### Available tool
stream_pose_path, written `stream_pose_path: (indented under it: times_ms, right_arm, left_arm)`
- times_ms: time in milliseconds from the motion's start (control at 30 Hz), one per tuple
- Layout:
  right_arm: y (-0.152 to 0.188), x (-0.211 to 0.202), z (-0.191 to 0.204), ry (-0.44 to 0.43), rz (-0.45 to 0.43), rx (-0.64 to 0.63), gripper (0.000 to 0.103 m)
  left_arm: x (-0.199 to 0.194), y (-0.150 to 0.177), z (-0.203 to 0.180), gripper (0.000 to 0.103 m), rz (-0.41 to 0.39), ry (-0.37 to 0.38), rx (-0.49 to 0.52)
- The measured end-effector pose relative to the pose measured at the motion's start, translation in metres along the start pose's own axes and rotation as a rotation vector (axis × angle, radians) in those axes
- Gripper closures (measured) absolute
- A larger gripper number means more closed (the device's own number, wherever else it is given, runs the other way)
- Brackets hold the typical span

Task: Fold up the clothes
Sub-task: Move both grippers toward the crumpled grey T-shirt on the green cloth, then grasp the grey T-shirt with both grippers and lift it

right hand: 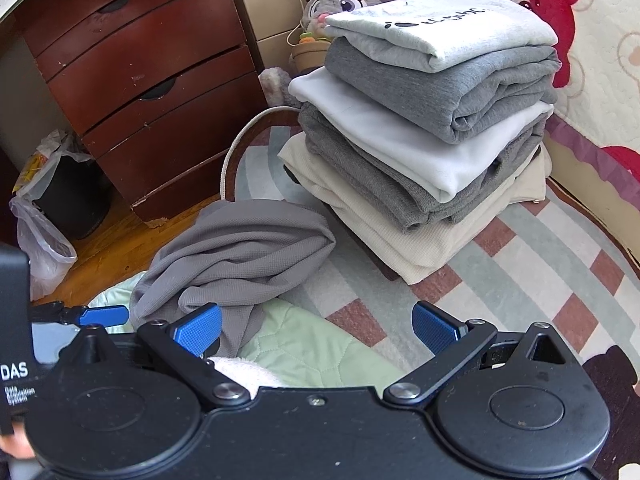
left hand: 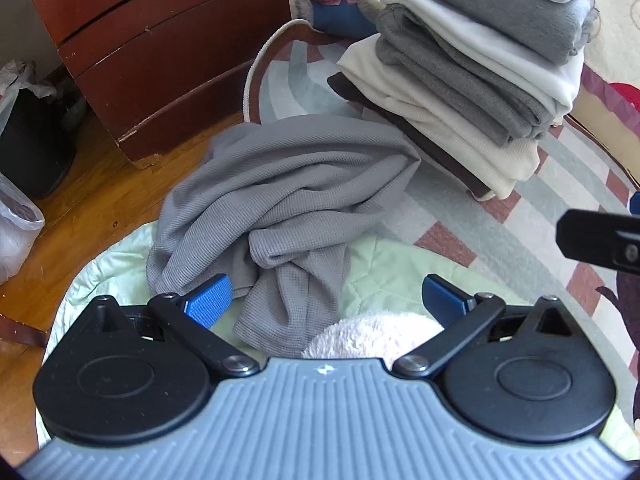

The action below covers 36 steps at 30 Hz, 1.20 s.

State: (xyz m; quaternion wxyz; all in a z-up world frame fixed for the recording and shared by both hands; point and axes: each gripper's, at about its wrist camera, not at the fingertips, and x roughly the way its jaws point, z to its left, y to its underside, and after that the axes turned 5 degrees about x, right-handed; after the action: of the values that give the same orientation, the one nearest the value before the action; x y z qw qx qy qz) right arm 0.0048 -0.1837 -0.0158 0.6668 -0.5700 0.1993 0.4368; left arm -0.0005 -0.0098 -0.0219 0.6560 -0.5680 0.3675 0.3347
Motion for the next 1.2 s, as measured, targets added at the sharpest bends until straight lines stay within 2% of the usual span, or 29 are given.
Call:
stream_pose_path:
  times_ms: [333,467,533,600,633,733,800,833,867,900,933,967,1033,1067,1100,1133,1200]
  right_arm:
    - [0.002,0.011,-0.011,-0.001,0.02,0.01,0.0]
    - [0.004,0.023,-0.016,-0.037,0.009,0.027,0.0]
    - [0.009,0.034,-0.017,-0.028,-0.016,0.014,0.0]
    - [0.018,0.05,-0.013,0.052,-0.046,-0.061,0.0]
    - [0.022,0.058,-0.015,0.059,-0.053,-0.071,0.0]
    - [0.029,0.08,-0.029,-0.001,-0.042,-0.017,0.0]
    - [0.026,0.096,-0.042,-0.081,-0.012,0.082,0.0]
    - [0.024,0.104,-0.046,-0.122,0.0,0.128,0.003]
    - [0.021,0.113,-0.048,-0.161,0.011,0.153,0.01]
    - [0.018,0.123,-0.044,-0.186,0.028,0.129,0.036]
    - [0.016,0.134,-0.033,-0.182,0.041,0.056,0.049]
    - [0.015,0.143,-0.021,-0.167,0.038,-0.029,0.048]
    - [0.013,0.16,0.0,-0.163,0.026,-0.15,0.048]
    - [0.009,0.169,0.003,-0.188,0.041,-0.136,0.048]
    - [0.005,0.179,0.003,-0.214,0.061,-0.103,0.042]
    - [0.002,0.187,0.0,-0.235,0.078,-0.054,0.028]
    - [-0.001,0.203,-0.011,-0.277,0.107,0.075,0.015]
  left_arm:
    - [0.011,-0.001,-0.003,0.0,0.023,-0.004,0.006]
    - [0.02,-0.001,0.001,0.0,0.01,0.015,-0.009]
    - [0.028,0.001,0.001,0.0,-0.013,-0.017,0.013]
    - [0.039,0.004,0.003,0.002,-0.013,-0.048,0.074]
    - [0.045,0.007,0.008,0.002,-0.015,-0.059,0.086]
    - [0.062,0.012,0.03,0.005,-0.009,-0.083,0.054]
    - [0.073,0.015,0.045,0.013,-0.02,-0.1,0.034]
    - [0.076,0.017,0.049,0.026,-0.065,-0.112,0.053]
    - [0.079,0.02,0.053,0.042,-0.113,-0.128,0.081]
    - [0.083,0.025,0.048,0.044,-0.178,-0.173,0.174]
    - [0.091,0.03,0.043,0.044,-0.193,-0.212,0.268]
    - [0.099,0.031,0.042,0.048,-0.16,-0.215,0.319]
    - [0.102,0.032,0.051,0.049,-0.152,-0.159,0.299]
    - [0.1,0.031,0.056,0.048,-0.162,-0.146,0.281]
    - [0.099,0.029,0.061,0.047,-0.173,-0.152,0.271]
    - [0.097,0.027,0.065,0.046,-0.186,-0.165,0.258]
    - [0.094,0.022,0.072,0.045,-0.196,-0.161,0.233]
